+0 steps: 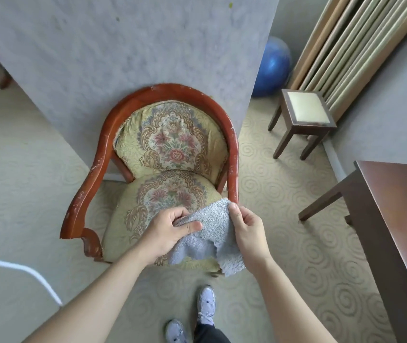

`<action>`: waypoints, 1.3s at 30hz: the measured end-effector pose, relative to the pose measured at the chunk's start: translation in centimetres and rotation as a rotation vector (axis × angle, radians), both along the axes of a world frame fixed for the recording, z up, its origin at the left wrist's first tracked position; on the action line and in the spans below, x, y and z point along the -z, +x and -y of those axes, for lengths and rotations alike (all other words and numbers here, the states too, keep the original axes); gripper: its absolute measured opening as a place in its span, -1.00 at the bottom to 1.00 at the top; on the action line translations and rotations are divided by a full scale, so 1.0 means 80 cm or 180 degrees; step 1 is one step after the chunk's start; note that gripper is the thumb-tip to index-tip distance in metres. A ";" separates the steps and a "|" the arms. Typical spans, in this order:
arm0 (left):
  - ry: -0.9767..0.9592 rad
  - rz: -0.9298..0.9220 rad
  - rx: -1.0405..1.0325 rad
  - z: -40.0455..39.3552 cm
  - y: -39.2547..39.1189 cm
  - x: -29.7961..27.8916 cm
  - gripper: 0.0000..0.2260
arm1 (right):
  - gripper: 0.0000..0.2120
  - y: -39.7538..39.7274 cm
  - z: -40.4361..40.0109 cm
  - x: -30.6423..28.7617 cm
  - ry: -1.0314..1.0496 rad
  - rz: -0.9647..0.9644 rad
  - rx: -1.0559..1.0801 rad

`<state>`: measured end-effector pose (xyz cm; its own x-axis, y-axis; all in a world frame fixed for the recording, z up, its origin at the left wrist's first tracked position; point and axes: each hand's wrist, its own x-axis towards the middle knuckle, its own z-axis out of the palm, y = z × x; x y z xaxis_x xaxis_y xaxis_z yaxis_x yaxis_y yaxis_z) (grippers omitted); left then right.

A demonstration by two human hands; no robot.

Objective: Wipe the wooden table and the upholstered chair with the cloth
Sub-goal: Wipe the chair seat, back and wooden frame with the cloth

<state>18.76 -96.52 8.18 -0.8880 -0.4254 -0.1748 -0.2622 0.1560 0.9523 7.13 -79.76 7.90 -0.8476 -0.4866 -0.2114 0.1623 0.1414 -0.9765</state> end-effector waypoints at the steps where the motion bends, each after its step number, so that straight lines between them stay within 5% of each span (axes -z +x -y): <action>1: 0.0064 0.0028 -0.0067 0.008 0.001 0.004 -0.78 | -0.64 -0.003 0.009 0.003 -0.0100 0.0068 -0.0218; 5: 0.0474 0.0354 -0.0165 0.043 0.008 0.020 -0.85 | -0.70 -0.018 0.041 0.031 -0.0178 0.0715 -0.1332; 8: 0.0570 0.0664 -0.0309 0.070 0.016 0.038 -0.76 | -0.79 -0.022 0.068 0.058 -0.0116 0.0919 -0.1404; 11: 0.0640 0.0802 -0.0475 0.084 0.033 0.056 -0.74 | -0.91 -0.010 0.096 0.080 0.0476 0.0192 -0.1085; 15: 0.0767 0.0678 -0.0569 0.096 0.055 0.076 -0.87 | -0.64 0.030 0.113 0.101 0.1234 -0.0987 -0.1402; 17: 0.0616 0.0694 -0.0593 0.111 0.062 0.088 -0.86 | -0.56 0.053 0.119 0.113 0.1370 -0.0981 -0.1663; 18: 0.0438 0.0724 -0.0537 0.120 0.066 0.099 -0.86 | -0.58 0.067 0.126 0.114 0.1309 -0.0459 -0.1695; 21: -0.0148 0.0720 -0.0061 0.138 0.078 0.129 -0.72 | -0.59 0.100 0.161 0.127 0.0342 0.1521 -0.1132; 23: -0.0183 0.0691 0.0502 0.144 0.086 0.155 -0.66 | -0.43 0.115 0.185 0.155 -0.0059 0.2016 -0.0750; 31: -0.0661 0.1248 0.1444 0.204 0.102 0.289 -0.52 | -0.69 0.107 0.246 0.295 -0.0074 0.2182 0.0938; 39: -0.1304 0.1486 0.0849 0.247 0.055 0.446 -0.29 | -0.90 -0.021 0.224 0.393 0.0466 0.0917 0.1713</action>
